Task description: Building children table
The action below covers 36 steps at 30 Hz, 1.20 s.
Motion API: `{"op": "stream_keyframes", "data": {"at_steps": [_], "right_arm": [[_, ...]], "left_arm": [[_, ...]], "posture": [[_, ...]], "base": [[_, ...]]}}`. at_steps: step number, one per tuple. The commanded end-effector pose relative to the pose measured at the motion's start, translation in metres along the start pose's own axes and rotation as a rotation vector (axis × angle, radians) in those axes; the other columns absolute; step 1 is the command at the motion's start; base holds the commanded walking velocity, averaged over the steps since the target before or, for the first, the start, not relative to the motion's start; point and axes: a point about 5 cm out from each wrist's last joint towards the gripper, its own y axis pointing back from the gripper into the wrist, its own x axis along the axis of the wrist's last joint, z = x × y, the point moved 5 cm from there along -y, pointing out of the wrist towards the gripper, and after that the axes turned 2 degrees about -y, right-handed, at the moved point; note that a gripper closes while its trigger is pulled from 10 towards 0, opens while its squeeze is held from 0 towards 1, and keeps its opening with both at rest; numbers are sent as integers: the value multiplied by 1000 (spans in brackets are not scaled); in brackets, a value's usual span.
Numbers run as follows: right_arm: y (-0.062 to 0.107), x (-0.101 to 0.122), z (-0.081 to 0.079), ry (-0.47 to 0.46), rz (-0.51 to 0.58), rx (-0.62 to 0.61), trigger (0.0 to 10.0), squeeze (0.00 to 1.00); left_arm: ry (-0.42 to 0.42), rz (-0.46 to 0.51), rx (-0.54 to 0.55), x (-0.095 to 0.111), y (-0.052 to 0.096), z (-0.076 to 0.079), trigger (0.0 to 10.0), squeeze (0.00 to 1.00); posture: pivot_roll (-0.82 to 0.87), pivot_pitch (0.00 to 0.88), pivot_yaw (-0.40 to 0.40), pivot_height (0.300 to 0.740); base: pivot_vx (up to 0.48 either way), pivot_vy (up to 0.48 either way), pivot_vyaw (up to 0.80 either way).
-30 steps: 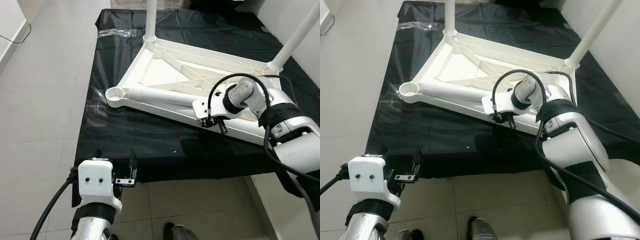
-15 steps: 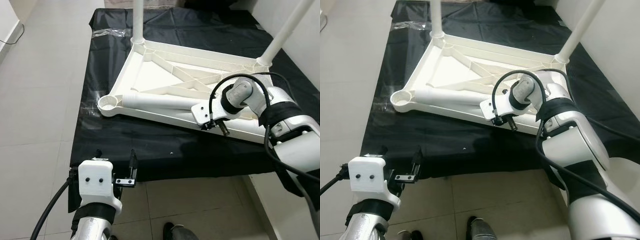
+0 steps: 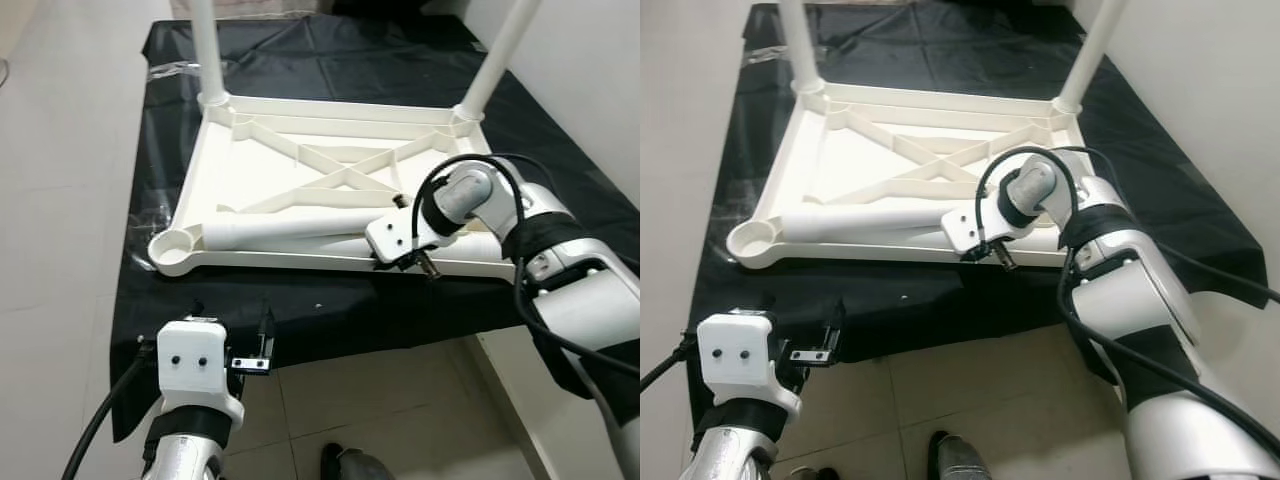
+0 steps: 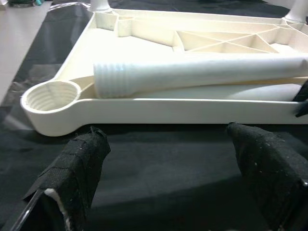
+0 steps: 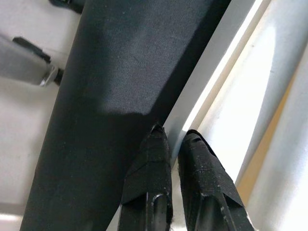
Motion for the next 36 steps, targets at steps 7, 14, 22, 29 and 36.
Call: {"op": "stream_keyframes", "data": {"at_steps": [7, 14, 22, 29, 36], "right_arm": [[-44, 22, -17, 101, 45, 110, 0, 0], [-47, 29, 0, 9, 84, 2, 10000, 0], [-44, 34, 3, -98, 147, 6, 10000, 0], [-44, 47, 13, -182, 223, -8, 10000, 0], [-48, 56, 22, -238, 235, -23, 9608, 0]], "left_arm": [[30, -41, -62, -10, 5, 21, 10000, 0], [26, -41, -63, -11, 5, 20, 10000, 0], [27, -39, -69, -12, 5, 21, 10000, 0], [25, -41, -67, -12, 5, 21, 10000, 0], [25, -41, -65, -12, 5, 21, 10000, 0]], "posture": [[-46, 261, -81, 740], [-40, 253, -79, 740], [-46, 245, -76, 740], [-46, 245, -76, 740], [-40, 253, -78, 740]], "base": [[0, 0, 0], [0, 0, 0], [0, 0, 0], [0, 0, 0], [0, 0, 0]]}}
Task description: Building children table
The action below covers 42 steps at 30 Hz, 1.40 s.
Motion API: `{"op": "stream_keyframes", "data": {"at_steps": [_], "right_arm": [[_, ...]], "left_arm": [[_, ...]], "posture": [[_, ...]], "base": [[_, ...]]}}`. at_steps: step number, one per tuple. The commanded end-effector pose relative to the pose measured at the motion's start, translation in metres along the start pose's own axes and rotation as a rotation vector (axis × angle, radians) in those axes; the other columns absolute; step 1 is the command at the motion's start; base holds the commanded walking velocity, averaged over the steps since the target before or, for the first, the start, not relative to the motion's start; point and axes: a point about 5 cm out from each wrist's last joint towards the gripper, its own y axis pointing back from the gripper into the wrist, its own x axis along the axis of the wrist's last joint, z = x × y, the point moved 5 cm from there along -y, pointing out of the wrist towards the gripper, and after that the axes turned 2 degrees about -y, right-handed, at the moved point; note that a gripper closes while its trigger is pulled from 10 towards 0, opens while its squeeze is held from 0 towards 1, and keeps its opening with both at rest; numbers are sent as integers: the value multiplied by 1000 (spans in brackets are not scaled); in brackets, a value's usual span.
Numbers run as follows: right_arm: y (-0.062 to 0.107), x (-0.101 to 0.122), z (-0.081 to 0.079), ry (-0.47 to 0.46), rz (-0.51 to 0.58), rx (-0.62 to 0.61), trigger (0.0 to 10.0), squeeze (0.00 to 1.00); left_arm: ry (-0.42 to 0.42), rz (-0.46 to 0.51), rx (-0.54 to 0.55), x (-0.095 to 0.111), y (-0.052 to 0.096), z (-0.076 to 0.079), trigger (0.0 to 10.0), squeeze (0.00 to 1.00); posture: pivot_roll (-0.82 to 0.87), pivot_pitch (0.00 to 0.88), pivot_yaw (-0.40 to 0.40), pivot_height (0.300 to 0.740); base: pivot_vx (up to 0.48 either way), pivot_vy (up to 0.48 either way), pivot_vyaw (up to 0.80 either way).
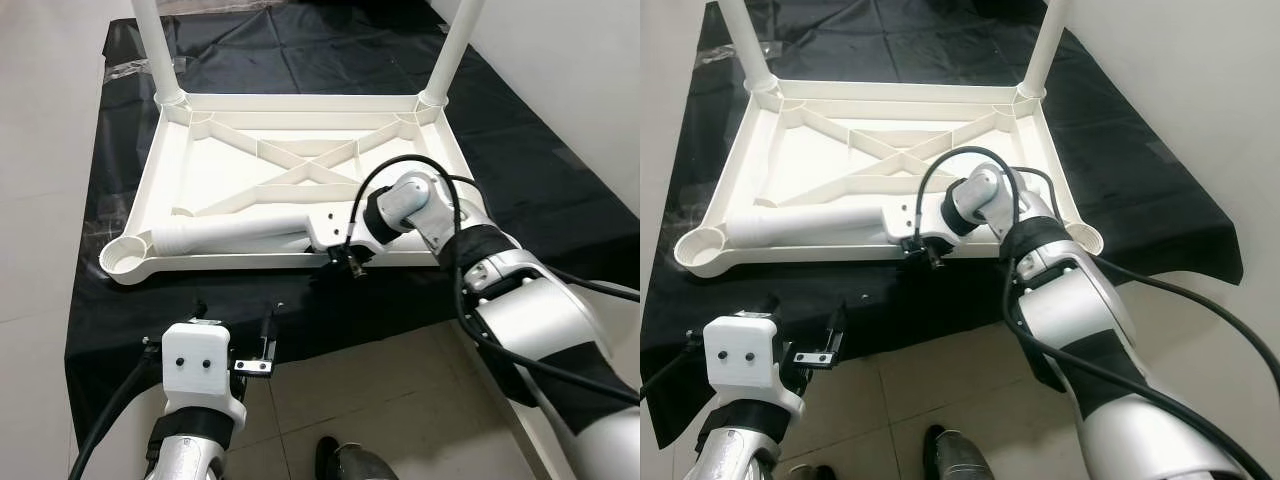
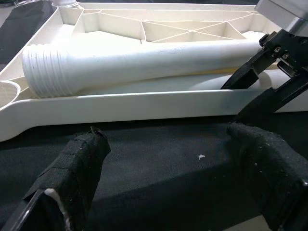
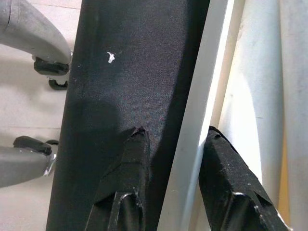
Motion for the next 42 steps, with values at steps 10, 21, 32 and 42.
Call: {"op": "stream_keyframes", "data": {"at_steps": [10, 21, 32, 42], "right_arm": [[-15, 1, -9, 36, -3, 28, 0, 0], [-14, 8, -15, 173, 25, 70, 0, 0], [-9, 14, -11, 278, 15, 64, 0, 0], [-11, 30, 1, 307, 36, -10, 0, 0]], "left_arm": [[31, -39, -51, -8, 6, 18, 10000, 0], [27, -38, -49, -8, 5, 17, 10000, 0], [28, -42, -51, -10, 5, 18, 10000, 0], [27, -42, -49, -9, 6, 17, 10000, 0]], "posture": [[-42, 260, -83, 740], [-42, 265, -81, 740], [-44, 266, -81, 740], [-40, 269, -82, 740]], "base": [[0, 0, 0], [0, 0, 0], [0, 0, 0], [0, 0, 0]]}}
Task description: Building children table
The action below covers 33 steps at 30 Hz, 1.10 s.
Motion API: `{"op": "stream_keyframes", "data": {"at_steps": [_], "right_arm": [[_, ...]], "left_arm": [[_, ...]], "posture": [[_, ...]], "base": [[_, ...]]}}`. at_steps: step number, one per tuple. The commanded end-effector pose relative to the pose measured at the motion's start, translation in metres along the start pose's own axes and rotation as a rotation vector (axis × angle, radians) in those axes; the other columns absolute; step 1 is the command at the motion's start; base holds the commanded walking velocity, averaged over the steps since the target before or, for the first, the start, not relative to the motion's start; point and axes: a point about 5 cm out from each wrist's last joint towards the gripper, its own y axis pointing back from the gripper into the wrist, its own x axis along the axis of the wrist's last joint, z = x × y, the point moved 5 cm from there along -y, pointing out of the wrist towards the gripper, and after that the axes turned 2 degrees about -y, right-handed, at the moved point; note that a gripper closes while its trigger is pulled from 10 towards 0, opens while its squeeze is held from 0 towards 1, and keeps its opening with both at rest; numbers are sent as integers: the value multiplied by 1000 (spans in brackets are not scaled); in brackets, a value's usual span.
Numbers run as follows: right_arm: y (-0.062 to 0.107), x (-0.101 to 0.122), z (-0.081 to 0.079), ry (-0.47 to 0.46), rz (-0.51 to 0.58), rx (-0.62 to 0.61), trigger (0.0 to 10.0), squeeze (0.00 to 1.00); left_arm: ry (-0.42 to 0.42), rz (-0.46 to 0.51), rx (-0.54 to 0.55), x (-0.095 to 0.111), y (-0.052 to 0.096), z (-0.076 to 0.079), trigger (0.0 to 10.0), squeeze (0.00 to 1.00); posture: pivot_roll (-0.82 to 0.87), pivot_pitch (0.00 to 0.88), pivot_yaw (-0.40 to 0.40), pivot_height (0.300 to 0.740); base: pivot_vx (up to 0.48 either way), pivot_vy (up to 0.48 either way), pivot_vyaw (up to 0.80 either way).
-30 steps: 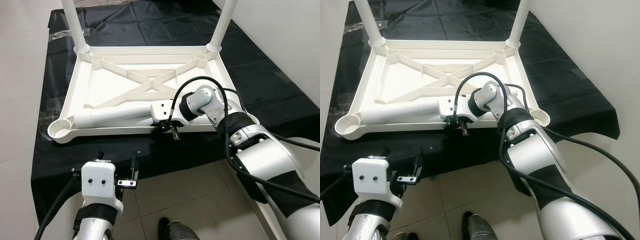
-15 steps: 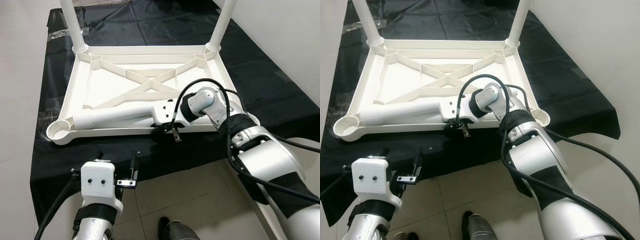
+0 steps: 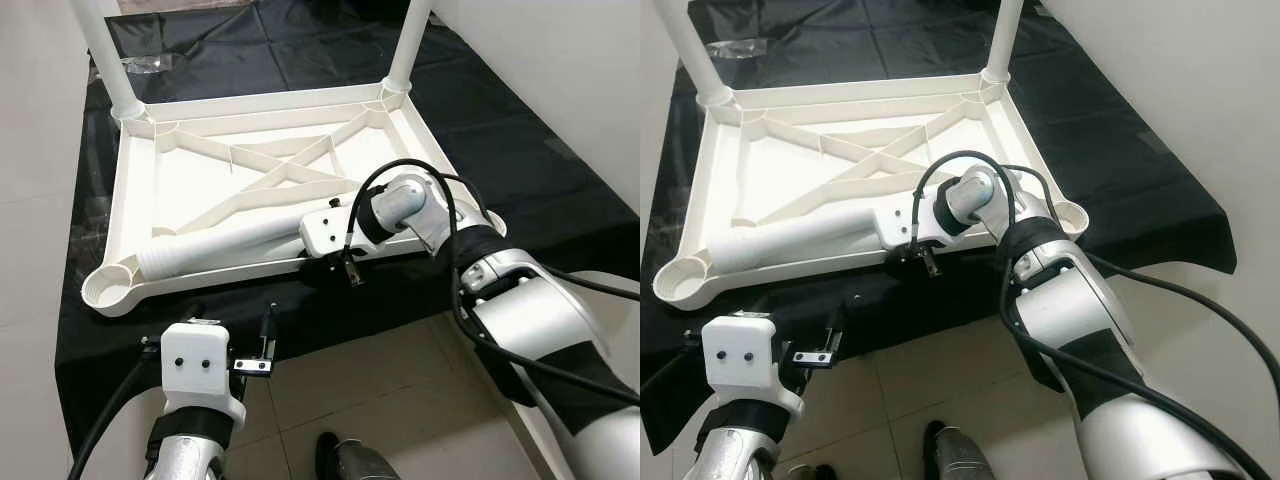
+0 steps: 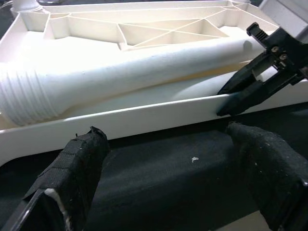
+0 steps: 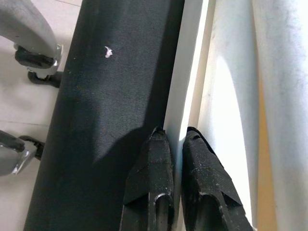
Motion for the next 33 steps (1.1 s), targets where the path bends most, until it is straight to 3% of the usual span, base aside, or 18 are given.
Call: {"op": "stream_keyframes", "data": {"at_steps": [1, 10, 11, 12, 18, 19, 20, 21, 27, 28, 30, 31, 33], "right_arm": [[-9, 19, 2, 135, 19, 33, 0, 0], [-10, 18, 3, 176, -6, 12, 0, 0], [-10, 17, 6, 185, -15, -11, 7059, 0], [-10, 17, 7, 184, -19, -24, 10000, 0], [-8, 17, 8, 158, -15, -21, 10000, 0], [-7, 18, 10, 164, -11, -31, 10000, 580], [-7, 18, 10, 164, -11, -31, 10000, 580], [-6, 19, 10, 153, 1, -30, 10000, 1000], [0, 20, 13, 146, 20, -39, 10000, 1000], [5, 19, 14, 146, 20, -40, 10000, 851], [9, 18, 15, 145, 19, -39, 10000, 851], [21, 17, 17, 124, 25, -26, 10000, 0], [25, 16, 17, 112, 30, -17, 10000, 0]], "left_arm": [[27, -49, -49, -10, 6, 17, 10000, 0], [29, -50, -48, -10, 6, 18, 10000, 0], [29, -50, -48, -10, 6, 18, 10000, 0], [29, -50, -48, -11, 6, 18, 10000, 0], [27, -51, -48, -11, 5, 18, 10000, 0], [27, -50, -49, -11, 5, 18, 10000, 0], [27, -50, -49, -11, 5, 18, 10000, 0], [26, -51, -49, -12, 5, 18, 10000, 0], [21, -51, -52, -13, 5, 19, 10000, 0], [20, -50, -54, -13, 4, 19, 10000, 0], [20, -49, -54, -13, 4, 19, 10000, 0], [14, -47, -56, -14, 2, 18, 10000, 0], [13, -46, -57, -14, 1, 18, 10000, 0]], "posture": [[-40, 269, -82, 740], [-42, 268, -85, 740], [-42, 268, -85, 740], [-42, 268, -85, 740], [-41, 266, -84, 740], [-42, 261, -83, 740], [-42, 261, -83, 740], [-42, 261, -83, 740], [-42, 249, -81, 740], [-41, 240, -80, 740], [-41, 240, -80, 740], [-41, 224, -76, 740], [-41, 224, -76, 740]], "base": [[0, 0, 0], [0, 0, 0], [0, 0, 0], [0, 0, 0], [0, 0, 0], [0, 0, 0], [0, 0, 0], [0, 0, 0], [0, 0, 0], [0, 0, 0], [0, 0, 0], [0, 0, 0], [0, 0, 0]]}}
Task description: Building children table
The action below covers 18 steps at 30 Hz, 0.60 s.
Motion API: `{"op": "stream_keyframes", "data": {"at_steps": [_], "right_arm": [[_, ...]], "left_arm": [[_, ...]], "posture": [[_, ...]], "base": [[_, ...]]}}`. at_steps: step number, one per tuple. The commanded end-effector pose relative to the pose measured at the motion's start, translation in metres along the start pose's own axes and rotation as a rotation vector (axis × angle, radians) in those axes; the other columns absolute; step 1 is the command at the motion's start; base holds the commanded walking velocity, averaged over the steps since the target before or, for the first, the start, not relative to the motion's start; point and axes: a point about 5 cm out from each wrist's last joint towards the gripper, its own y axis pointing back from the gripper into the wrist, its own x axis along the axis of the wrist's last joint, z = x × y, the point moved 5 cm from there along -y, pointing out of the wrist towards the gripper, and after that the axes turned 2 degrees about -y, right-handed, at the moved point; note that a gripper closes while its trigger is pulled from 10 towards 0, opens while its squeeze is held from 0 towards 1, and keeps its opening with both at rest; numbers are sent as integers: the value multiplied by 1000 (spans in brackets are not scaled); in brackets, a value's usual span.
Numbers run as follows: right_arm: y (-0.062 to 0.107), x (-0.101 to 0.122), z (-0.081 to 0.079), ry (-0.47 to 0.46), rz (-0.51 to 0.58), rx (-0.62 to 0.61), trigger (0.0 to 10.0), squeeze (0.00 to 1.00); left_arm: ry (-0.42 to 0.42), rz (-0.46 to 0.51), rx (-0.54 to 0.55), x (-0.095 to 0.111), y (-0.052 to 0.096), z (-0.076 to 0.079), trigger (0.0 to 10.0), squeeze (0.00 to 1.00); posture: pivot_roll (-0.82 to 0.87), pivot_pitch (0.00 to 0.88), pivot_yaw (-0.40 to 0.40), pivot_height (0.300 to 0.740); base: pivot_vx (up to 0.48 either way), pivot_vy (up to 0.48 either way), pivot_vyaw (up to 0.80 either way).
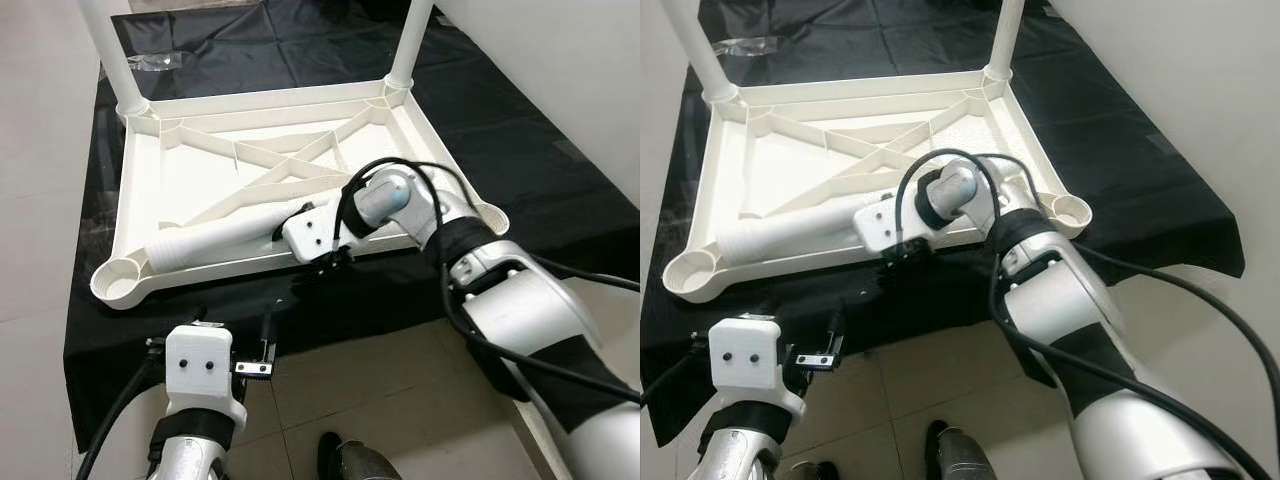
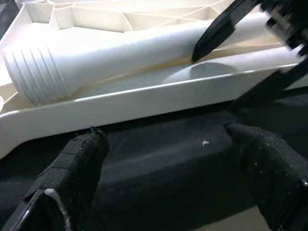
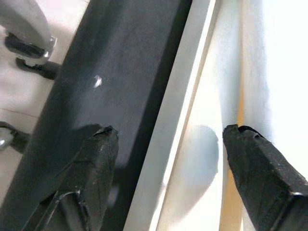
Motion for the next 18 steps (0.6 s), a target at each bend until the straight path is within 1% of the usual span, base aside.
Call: {"op": "stream_keyframes", "data": {"at_steps": [1, 2, 3, 5, 6, 7, 9, 10, 12, 13, 14, 15, 16, 18], "right_arm": [[6, 5, 5, 2, 22, 7, 10000, 0], [6, 5, 5, 2, 22, 7, 10000, 0], [12, 6, 7, -12, 30, 5, 10000, 0], [33, 5, 6, -81, 79, 45, 10000, 0], [33, 5, 6, -81, 79, 45, 10000, 0], [41, 5, 6, -111, 103, 60, 10000, 0], [41, 5, 6, -111, 103, 60, 10000, 0], [48, 6, 6, -133, 134, 64, 10000, 0], [48, 6, 6, -133, 134, 64, 10000, 0], [56, 7, 10, -173, 175, 36, 10000, 0], [65, 12, 17, -219, 257, -20, 10000, 0], [65, 12, 17, -219, 257, -20, 10000, 0], [78, 18, 31, -295, 362, -119, 10000, 0], [78, 18, 31, -295, 362, -119, 10000, 0]], "left_arm": [[33, -26, -53, -6, 3, 17, 10000, 0], [33, -26, -53, -6, 3, 17, 10000, 0], [30, -25, -53, -7, 2, 17, 10000, 0], [25, -19, -57, -7, -1, 17, 10000, 0], [25, -19, -57, -7, -1, 17, 10000, 0], [22, -16, -59, -7, -2, 17, 10000, 0], [22, -16, -59, -7, -2, 17, 10000, 0], [20, -12, -62, -7, -3, 17, 10000, 0], [20, -12, -62, -7, -3, 17, 10000, 0], [17, -9, -64, -7, -5, 17, 10000, 0], [12, -3, -64, -7, -7, 15, 10000, 0], [12, -3, -64, -7, -7, 15, 10000, 0], [9, 3, -64, -6, -10, 14, 10000, 0], [9, 3, -64, -6, -10, 14, 10000, 0]], "posture": [[-41, 224, -76, 740], [-41, 224, -76, 740], [-42, 213, -73, 740], [-41, 195, -66, 740], [-41, 195, -66, 740], [-42, 190, -64, 740], [-42, 190, -64, 740], [-42, 185, -62, 740], [-42, 185, -62, 740], [-39, 168, -60, 740], [-30, 150, -56, 740], [-30, 150, -56, 740], [-28, 141, -56, 740], [-28, 141, -56, 740]], "base": [[0, 0, 0], [0, 0, 0], [0, 0, 0], [0, 0, 0], [0, 0, 0], [0, 0, 0], [0, 0, 0], [0, 0, 0], [0, 0, 0], [0, 0, 0], [0, 0, 0], [0, 0, 0], [0, 0, 0], [0, 0, 0]]}}
